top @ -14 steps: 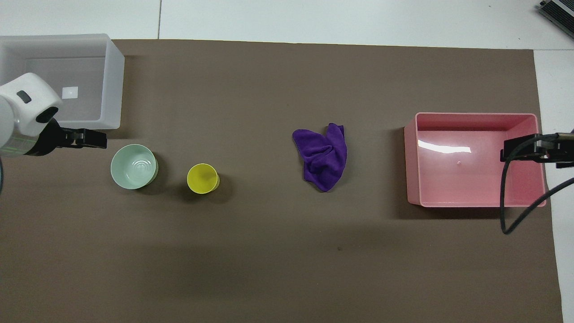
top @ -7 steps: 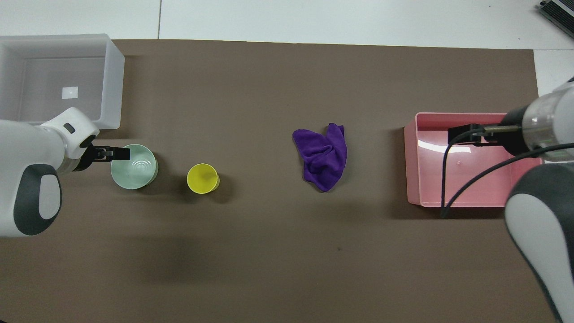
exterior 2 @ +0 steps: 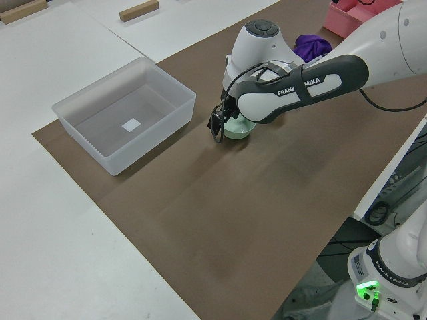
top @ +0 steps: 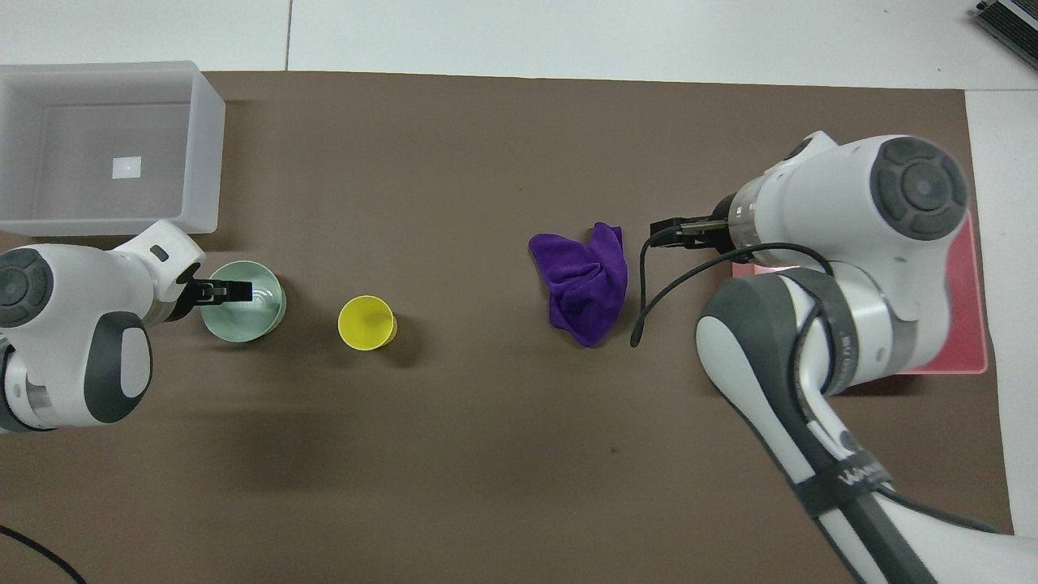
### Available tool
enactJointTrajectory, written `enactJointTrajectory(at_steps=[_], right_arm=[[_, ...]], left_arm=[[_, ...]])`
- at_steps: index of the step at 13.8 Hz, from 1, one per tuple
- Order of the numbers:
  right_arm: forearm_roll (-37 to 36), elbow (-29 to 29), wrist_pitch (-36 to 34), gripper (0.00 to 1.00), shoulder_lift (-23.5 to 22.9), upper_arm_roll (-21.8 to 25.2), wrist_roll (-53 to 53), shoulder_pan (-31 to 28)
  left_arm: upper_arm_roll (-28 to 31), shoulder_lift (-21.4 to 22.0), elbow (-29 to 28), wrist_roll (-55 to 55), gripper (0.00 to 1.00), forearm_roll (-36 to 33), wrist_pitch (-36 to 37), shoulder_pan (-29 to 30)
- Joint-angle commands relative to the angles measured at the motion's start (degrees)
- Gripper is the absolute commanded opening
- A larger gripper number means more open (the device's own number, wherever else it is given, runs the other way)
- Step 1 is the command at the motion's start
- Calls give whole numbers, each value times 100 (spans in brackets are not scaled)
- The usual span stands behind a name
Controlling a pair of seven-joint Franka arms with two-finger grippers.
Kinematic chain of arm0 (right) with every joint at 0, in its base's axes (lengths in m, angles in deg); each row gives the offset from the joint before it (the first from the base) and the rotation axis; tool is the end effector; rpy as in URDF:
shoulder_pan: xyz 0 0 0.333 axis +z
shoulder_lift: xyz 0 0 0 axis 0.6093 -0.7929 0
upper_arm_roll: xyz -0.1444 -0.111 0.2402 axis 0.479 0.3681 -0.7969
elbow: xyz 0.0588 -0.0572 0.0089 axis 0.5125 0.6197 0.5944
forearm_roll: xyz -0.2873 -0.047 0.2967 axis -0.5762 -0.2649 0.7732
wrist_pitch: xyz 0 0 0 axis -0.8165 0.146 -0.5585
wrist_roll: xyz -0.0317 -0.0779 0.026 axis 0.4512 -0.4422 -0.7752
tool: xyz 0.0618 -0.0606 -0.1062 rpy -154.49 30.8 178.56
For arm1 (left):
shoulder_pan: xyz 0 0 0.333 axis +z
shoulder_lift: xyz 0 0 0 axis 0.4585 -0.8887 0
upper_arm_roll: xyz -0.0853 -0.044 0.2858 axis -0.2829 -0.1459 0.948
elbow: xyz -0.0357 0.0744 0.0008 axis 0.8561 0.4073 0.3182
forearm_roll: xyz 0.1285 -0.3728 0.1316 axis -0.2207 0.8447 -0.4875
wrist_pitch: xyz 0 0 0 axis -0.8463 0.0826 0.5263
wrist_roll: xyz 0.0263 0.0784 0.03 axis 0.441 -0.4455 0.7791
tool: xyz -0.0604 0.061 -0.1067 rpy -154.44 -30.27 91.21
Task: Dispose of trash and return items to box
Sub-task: 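Grasp the green bowl with the left gripper while the right gripper grasps the cloth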
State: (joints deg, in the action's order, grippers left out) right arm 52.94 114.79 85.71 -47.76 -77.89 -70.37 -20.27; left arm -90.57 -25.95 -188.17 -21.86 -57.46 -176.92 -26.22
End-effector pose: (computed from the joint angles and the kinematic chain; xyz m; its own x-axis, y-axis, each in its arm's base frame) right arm 0.6238 0.1776 0.3835 0.9856 0.0197 0.1677 0.0362 -0.9947 -0.0959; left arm 0.5653 -0.0127 0.2566 0.9888 -0.0282 0.1468 -0.0305 -0.9994 0.0139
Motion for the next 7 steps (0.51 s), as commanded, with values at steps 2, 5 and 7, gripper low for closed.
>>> enactJointTrajectory(at_steps=[2,5,7], right_arm=[[95,323,1183,100,-635,-12,321,540],[86,323,1782,100,-1180,-4,304,769],[42,392,1819,100,-1226,5,251,770]], left_arm=[[-41,45,-142,36,0,-89,-187,86],[-41,71,-107,-16,0,-89,-152,104],[-32,193,-72,-43,0,-89,-82,113]])
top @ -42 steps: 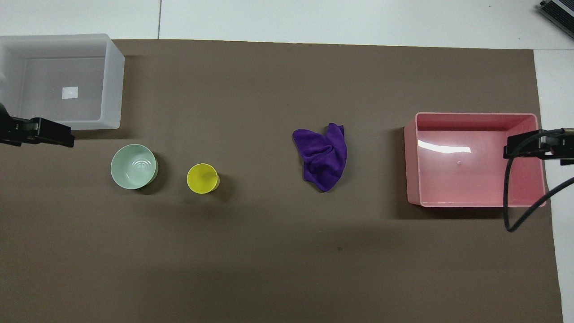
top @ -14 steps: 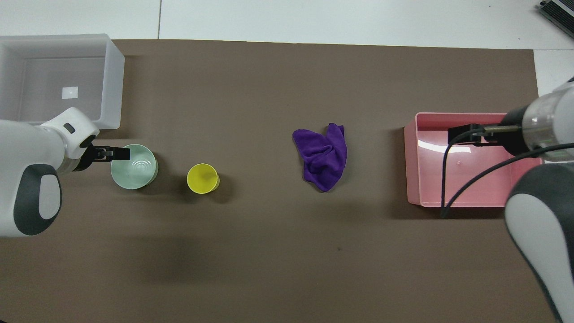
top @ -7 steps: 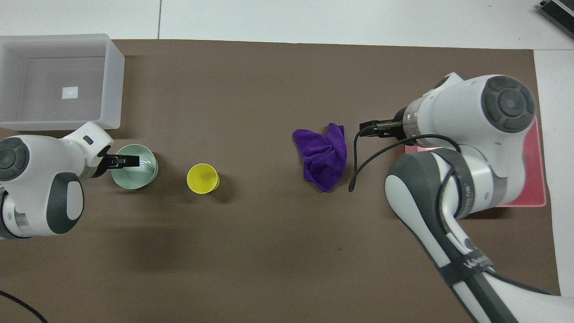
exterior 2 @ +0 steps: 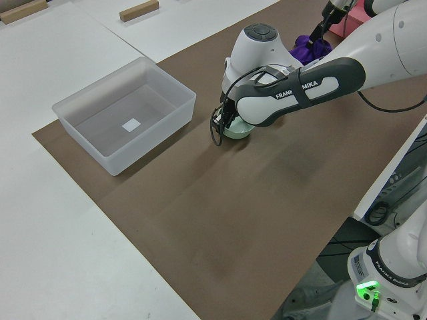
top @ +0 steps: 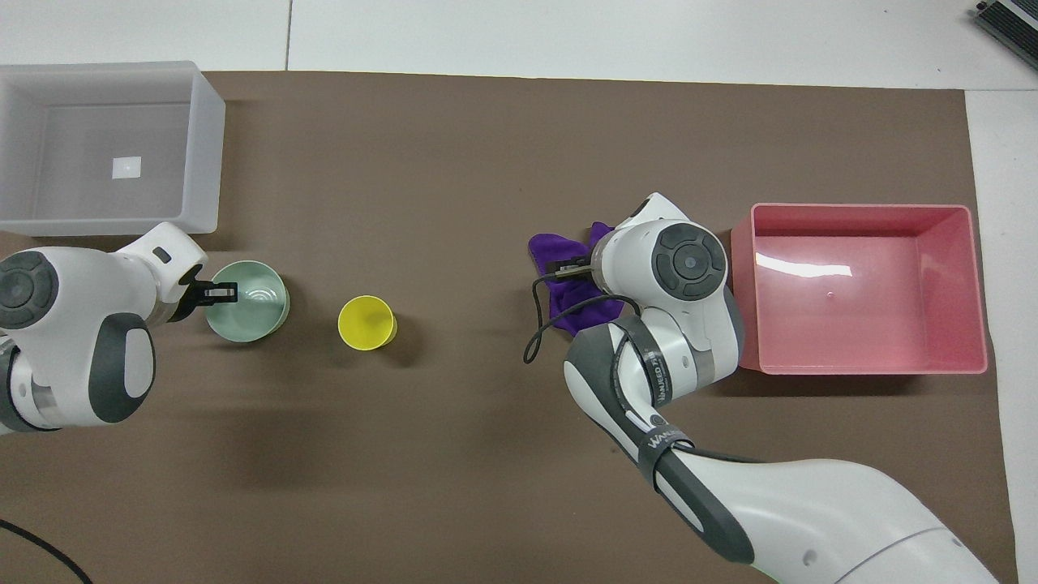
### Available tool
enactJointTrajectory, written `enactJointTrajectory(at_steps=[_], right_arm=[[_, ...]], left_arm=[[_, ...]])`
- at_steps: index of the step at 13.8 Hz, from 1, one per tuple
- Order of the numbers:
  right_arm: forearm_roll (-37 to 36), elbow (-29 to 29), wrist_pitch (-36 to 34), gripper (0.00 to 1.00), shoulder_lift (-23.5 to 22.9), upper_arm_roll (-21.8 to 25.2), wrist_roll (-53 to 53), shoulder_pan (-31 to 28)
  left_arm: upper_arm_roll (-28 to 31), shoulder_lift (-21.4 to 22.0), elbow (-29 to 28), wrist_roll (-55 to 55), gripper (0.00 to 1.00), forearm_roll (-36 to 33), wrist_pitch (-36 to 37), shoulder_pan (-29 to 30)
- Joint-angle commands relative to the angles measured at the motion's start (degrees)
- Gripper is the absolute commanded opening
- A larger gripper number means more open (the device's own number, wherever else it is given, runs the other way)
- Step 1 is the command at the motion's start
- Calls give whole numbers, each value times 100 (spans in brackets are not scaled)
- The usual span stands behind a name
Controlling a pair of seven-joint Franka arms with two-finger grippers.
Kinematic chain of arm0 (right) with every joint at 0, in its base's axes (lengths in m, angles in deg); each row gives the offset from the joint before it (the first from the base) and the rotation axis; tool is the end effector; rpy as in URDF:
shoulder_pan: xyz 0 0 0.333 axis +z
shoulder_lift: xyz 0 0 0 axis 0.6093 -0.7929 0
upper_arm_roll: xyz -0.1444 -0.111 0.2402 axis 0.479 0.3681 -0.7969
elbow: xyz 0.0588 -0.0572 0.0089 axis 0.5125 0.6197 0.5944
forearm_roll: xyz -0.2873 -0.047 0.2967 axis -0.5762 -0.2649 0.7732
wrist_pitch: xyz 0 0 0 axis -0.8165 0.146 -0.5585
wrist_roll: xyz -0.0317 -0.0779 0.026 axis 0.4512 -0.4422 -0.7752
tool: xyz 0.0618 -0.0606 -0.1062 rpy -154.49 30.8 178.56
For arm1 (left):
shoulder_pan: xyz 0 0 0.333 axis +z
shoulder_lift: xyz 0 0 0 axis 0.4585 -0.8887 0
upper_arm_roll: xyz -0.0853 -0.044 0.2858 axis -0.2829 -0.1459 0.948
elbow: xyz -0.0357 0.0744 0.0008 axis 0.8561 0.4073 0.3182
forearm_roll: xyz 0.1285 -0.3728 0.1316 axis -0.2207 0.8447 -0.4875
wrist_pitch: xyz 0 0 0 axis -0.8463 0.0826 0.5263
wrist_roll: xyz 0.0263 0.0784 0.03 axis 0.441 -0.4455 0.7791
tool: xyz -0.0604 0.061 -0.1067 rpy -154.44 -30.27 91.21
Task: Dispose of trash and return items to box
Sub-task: 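Grasp the green bowl with the left gripper while the right gripper grasps the cloth, then carry the bowl into the clear box while the right gripper drops the cloth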
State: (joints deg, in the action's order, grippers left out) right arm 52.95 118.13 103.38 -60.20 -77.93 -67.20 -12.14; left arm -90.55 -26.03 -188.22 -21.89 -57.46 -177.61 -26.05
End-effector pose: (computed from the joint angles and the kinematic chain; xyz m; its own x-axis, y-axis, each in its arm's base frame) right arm 0.6079 0.2672 0.2466 0.9760 0.0897 0.1983 0.1105 -0.9892 -0.0963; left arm 0.5664 -0.0108 0.2567 0.9874 -0.0252 0.1565 -0.0277 -0.9995 0.0135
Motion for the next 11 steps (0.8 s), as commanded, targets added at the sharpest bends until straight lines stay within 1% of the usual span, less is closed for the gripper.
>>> enactJointTrajectory(at_steps=[1,2,3,4,6,8,10,11], right_arm=[[24,181,61,100,44,9,-75,-44],[23,269,18,88,71,9,-84,-44],[23,279,-87,22,88,9,-6,-44],[23,244,-245,0,106,9,143,-44],[23,208,-483,0,202,9,460,-35],[23,200,-720,0,343,27,487,-44],[32,139,-957,0,623,36,540,-105],[32,42,-1167,0,790,53,558,-141]], left_arm=[[-42,324,-68,-48,0,-89,65,96],[-34,421,-16,-48,0,-89,240,105],[-34,526,98,-66,0,-89,546,105],[-34,605,256,-83,0,-89,767,105],[-25,624,616,-144,0,-89,1093,183],[-25,501,1029,-250,0,-89,1217,236],[-25,274,1485,-268,0,-89,1226,350],[-25,90,1810,-294,0,-89,1322,377]])
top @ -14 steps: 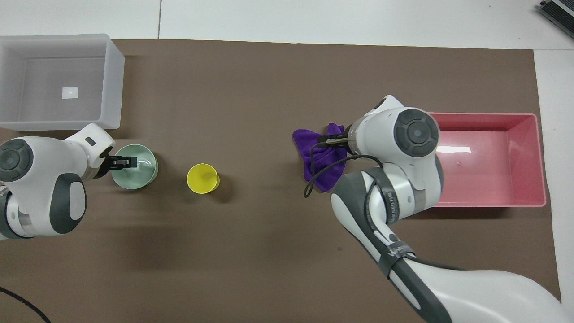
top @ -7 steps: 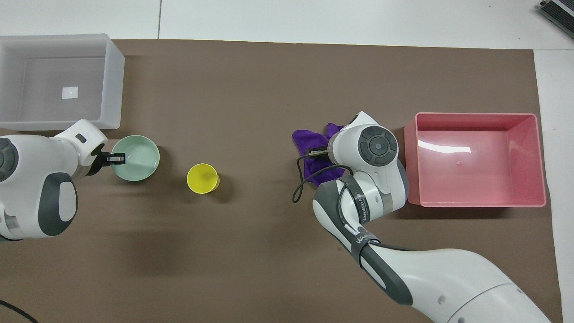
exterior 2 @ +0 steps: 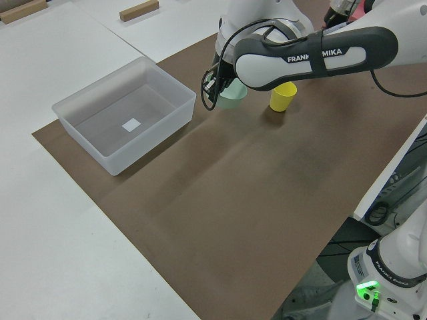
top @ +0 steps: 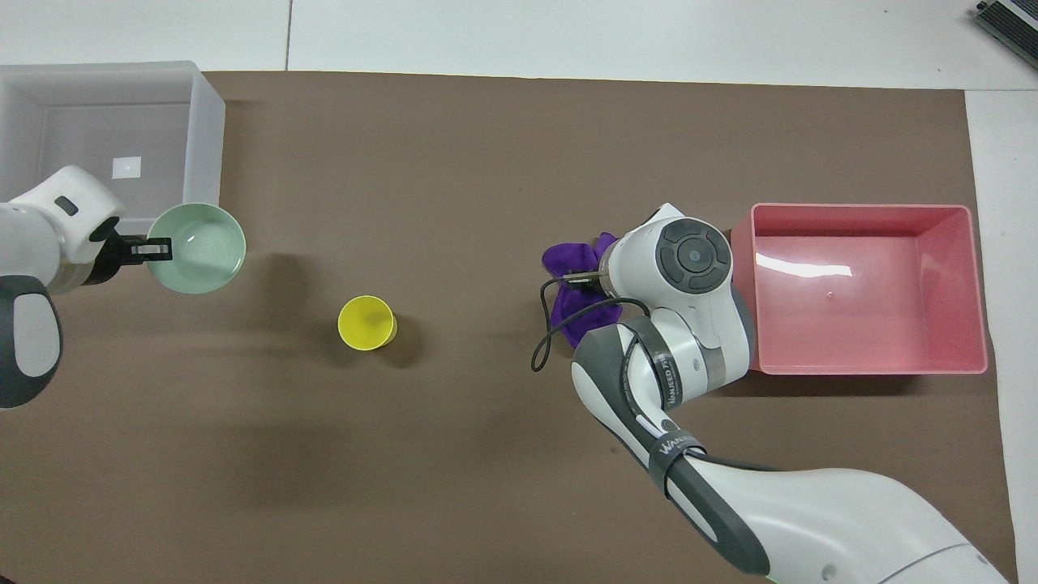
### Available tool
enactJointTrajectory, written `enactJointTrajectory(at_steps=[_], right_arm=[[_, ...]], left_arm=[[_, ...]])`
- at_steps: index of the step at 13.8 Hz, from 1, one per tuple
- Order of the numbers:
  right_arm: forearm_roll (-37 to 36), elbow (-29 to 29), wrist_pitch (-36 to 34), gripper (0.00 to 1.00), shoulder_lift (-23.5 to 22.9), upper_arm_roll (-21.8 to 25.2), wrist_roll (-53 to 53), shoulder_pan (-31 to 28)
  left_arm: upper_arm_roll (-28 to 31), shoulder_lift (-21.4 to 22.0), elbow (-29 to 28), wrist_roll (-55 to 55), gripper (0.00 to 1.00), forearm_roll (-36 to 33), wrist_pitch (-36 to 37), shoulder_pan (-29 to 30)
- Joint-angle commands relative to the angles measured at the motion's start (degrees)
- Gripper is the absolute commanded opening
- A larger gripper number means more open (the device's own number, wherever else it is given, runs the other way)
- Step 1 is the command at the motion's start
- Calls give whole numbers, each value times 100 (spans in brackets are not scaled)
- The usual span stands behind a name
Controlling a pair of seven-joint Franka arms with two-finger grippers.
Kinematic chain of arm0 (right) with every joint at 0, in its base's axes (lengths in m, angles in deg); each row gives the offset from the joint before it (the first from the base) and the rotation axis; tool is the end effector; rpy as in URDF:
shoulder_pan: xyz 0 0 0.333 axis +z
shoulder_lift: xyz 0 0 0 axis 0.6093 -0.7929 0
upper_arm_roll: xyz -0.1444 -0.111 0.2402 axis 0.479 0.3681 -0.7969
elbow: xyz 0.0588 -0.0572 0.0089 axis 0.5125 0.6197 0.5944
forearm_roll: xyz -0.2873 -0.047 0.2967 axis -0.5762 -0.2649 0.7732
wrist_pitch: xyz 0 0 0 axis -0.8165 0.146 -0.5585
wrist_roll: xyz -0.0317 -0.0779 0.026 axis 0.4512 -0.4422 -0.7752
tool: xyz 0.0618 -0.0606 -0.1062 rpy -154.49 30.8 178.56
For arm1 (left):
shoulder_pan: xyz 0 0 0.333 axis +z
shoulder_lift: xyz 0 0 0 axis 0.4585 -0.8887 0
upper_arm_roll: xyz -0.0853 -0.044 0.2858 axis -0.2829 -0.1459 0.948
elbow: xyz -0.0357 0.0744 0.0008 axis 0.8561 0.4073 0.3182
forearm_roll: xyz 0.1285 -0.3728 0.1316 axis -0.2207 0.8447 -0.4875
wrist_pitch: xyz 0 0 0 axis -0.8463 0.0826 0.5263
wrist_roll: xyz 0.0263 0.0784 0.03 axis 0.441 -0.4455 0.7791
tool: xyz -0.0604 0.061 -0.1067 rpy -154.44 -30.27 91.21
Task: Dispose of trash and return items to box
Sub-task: 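Carry the bowl into the clear box while the right gripper drops the cloth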
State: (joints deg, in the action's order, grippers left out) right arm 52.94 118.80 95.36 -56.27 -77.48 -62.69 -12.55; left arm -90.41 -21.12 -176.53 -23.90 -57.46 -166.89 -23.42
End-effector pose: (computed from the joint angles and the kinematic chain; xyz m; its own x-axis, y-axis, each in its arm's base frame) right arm 0.5971 0.2537 0.2707 0.9936 0.0075 0.1124 0.0173 -0.9961 -0.0865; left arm 0.6084 0.0177 0.3842 0.9663 -0.0159 0.2570 -0.0169 -0.9999 0.0019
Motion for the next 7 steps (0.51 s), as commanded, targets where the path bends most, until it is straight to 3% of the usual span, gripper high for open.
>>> enactJointTrajectory(at_steps=[1,4,7], right_arm=[[41,-113,-585,0,591,25,124,-169],[6,-193,-929,0,1145,43,81,-660],[-362,-202,-1237,0,1549,34,-479,-1362]], left_arm=[[-39,-638,1036,-93,0,-89,338,209],[-47,-1367,2291,-164,0,-89,864,464],[-65,-2377,3769,-172,0,-62,1481,640]])
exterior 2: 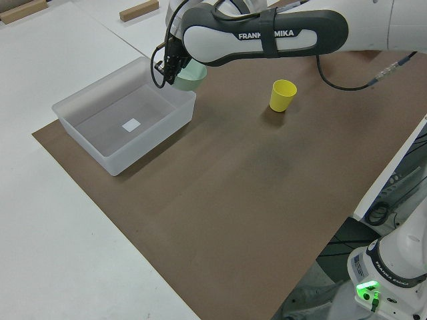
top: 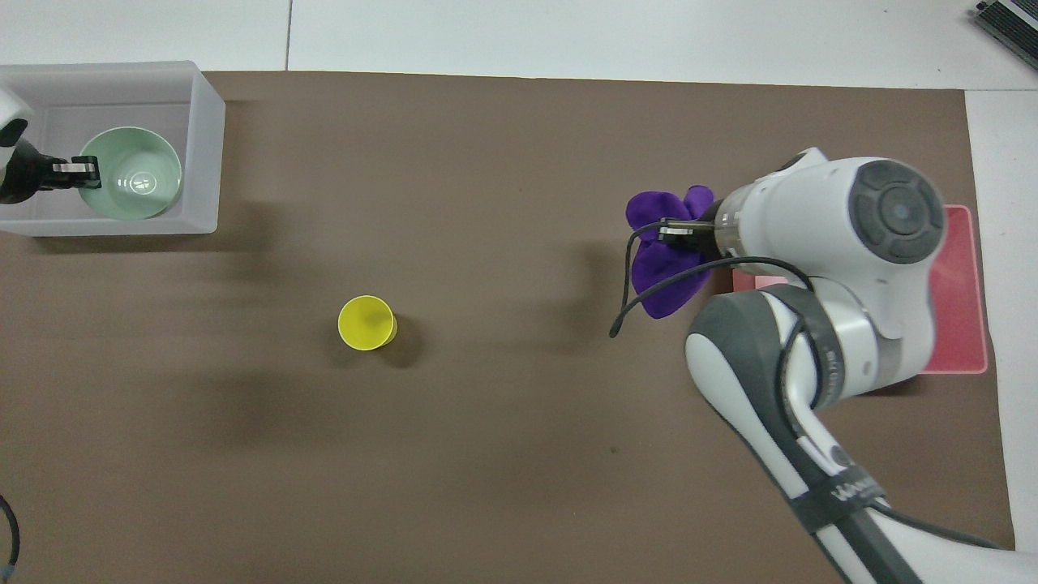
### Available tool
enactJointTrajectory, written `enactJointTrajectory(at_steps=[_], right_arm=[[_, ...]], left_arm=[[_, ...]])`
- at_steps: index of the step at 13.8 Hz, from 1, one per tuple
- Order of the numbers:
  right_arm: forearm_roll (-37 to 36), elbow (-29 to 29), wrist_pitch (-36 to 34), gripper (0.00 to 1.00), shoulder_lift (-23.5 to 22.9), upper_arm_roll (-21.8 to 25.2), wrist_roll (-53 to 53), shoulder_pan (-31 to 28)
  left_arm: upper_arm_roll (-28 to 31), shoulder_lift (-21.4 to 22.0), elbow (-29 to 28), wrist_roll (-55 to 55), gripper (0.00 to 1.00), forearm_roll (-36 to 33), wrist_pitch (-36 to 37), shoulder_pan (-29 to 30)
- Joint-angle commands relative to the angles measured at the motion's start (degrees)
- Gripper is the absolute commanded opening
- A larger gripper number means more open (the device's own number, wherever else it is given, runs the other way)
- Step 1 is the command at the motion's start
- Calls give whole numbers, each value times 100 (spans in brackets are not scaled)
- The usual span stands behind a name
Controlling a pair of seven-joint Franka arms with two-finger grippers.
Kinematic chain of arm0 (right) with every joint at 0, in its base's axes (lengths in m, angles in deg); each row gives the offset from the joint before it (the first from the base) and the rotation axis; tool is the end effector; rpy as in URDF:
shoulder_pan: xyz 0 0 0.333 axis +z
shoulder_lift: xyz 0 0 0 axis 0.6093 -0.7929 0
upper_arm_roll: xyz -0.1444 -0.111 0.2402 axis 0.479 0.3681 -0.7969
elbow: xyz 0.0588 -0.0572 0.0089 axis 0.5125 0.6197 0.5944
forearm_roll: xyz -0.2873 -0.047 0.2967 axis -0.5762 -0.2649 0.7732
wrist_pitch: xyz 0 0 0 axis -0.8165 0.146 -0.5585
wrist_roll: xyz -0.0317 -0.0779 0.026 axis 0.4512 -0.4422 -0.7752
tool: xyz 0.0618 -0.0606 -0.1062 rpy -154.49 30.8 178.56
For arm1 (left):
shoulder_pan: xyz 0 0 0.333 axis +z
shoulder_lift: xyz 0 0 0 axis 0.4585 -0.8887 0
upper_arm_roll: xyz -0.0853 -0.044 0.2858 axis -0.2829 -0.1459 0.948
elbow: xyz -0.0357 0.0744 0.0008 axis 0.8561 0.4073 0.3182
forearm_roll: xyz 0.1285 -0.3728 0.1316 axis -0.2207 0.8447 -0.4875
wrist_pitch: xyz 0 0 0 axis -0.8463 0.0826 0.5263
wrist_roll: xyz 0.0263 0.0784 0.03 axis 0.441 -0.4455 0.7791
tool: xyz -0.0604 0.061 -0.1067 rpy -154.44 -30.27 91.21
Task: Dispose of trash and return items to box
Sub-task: 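Carry the bowl into the clear box while the right gripper drops the cloth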
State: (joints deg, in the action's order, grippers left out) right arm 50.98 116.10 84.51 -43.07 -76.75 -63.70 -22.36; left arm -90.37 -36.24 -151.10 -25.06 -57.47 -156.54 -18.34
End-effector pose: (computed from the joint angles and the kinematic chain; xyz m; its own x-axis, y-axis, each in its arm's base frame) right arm 0.6203 0.1377 0.4218 0.9707 -0.1322 0.2008 -0.1140 -0.9885 -0.0993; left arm 0.6958 0.0845 0.4214 0.9650 0.0519 0.2572 0.0517 -0.9986 0.0074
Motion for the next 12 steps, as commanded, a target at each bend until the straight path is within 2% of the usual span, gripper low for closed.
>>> enactJointTrajectory(at_steps=[1,3,6,8,12], right_arm=[[-167,69,-274,0,308,-39,-790,-619],[-167,147,-328,0,353,-39,-1556,-1085],[-167,586,-179,0,415,-39,-2234,-1692],[-167,990,232,0,371,-39,-2420,-1983],[-167,1589,726,0,292,-39,-2464,-2115]], left_arm=[[-69,-1217,1665,-57,0,-53,551,185],[-95,-1711,2195,-75,0,-62,561,325],[-122,-2107,2337,-83,0,-71,272,387],[-104,-2213,2215,-75,0,-53,-17,414],[-104,-2126,1390,-75,0,-18,-721,388]])
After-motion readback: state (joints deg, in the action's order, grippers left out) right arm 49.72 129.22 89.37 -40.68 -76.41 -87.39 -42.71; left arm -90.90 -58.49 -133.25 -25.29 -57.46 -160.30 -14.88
